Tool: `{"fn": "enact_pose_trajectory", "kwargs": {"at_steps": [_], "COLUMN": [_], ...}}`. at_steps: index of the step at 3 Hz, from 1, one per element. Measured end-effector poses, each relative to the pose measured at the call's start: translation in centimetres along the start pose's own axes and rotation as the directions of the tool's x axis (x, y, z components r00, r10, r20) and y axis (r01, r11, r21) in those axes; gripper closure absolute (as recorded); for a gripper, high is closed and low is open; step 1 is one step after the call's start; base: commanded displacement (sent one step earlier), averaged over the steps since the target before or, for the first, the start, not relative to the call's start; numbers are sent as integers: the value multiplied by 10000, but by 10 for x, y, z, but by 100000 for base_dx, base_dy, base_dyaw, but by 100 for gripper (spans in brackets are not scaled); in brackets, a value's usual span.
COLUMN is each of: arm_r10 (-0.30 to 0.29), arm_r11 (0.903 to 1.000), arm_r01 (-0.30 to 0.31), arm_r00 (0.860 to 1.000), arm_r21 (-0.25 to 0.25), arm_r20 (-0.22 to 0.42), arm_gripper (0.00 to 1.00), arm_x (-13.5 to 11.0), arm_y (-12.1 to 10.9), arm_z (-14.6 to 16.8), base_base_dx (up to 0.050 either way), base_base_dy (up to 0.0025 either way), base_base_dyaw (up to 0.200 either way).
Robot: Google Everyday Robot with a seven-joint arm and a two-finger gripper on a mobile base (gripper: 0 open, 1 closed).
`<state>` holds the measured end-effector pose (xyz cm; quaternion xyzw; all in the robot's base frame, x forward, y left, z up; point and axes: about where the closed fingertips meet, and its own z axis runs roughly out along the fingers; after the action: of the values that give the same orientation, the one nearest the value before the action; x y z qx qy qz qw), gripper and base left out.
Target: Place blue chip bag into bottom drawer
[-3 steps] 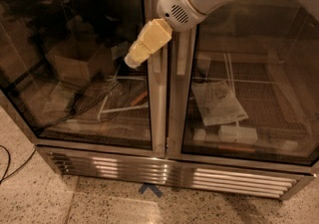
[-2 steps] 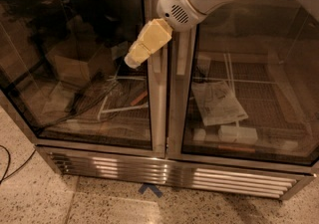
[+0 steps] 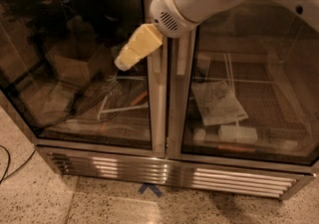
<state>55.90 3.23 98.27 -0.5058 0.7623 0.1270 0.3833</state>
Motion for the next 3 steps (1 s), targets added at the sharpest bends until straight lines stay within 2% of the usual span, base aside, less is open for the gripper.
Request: {"fn": "enact_pose_trajectory", "kwargs": {"at_steps": [1,2,3], "arm_r10": [14,-226,-263], "arm_r11": [9788,9597,9555], "arm_r01": [4,240,277], "arm_r00": [10000,9997,9996], "arm_r21": [2047,2800,2937], "arm_r20": [-86,-82,-85], "arm_gripper": [0,0,0], "arm_x": [-2,-1,0], "arm_y": [-2,-7,-9], "arm_z": [7,14,15], "base_base_dx": [0,0,0], "base_base_dy": [0,0,0], "base_base_dyaw": [0,0,0]}}
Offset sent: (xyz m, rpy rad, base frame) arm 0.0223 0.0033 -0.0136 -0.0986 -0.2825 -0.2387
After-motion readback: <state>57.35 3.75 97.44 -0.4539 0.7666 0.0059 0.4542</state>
